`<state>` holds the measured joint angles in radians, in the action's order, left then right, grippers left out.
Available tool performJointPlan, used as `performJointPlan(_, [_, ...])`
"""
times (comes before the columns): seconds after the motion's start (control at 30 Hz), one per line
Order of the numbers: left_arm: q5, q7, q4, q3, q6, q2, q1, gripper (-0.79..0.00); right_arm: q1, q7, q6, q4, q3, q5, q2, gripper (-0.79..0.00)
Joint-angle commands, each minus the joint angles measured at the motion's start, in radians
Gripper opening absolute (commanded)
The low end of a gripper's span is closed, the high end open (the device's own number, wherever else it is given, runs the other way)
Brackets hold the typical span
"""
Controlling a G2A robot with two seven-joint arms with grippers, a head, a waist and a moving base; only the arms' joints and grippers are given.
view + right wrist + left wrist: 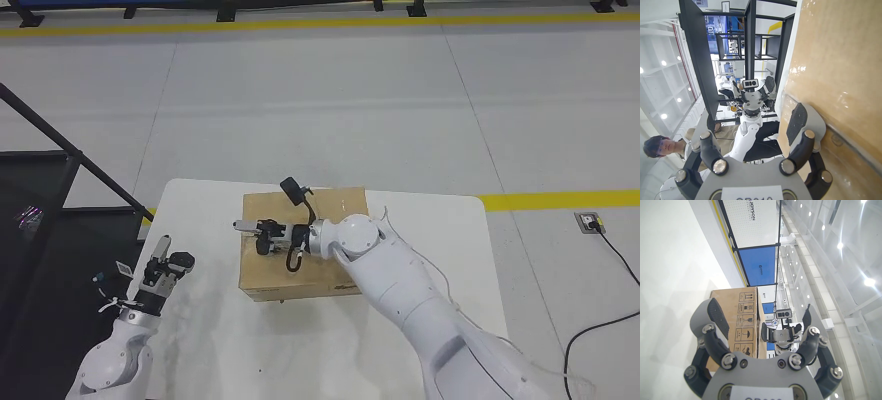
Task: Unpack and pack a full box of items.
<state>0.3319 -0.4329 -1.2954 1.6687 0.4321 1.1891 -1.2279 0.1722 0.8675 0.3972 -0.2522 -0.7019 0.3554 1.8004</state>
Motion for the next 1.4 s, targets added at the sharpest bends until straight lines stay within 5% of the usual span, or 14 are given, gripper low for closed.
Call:
performJointPlan(0.0, [-0.004,0.001,-0.001,-0.004,-0.002,0.000,0.003,0.000,-0.003,-0.001,0.009,0.004,-0.010,-0.004,-0.009,0.000])
performJointPlan(1.37, [-0.045,0.005,0.012,-0.052,-0.019,0.000,0.048,0.000,0.096,0.089,-0.013,-0.166,-0.188,-0.095,-0.185,0.000])
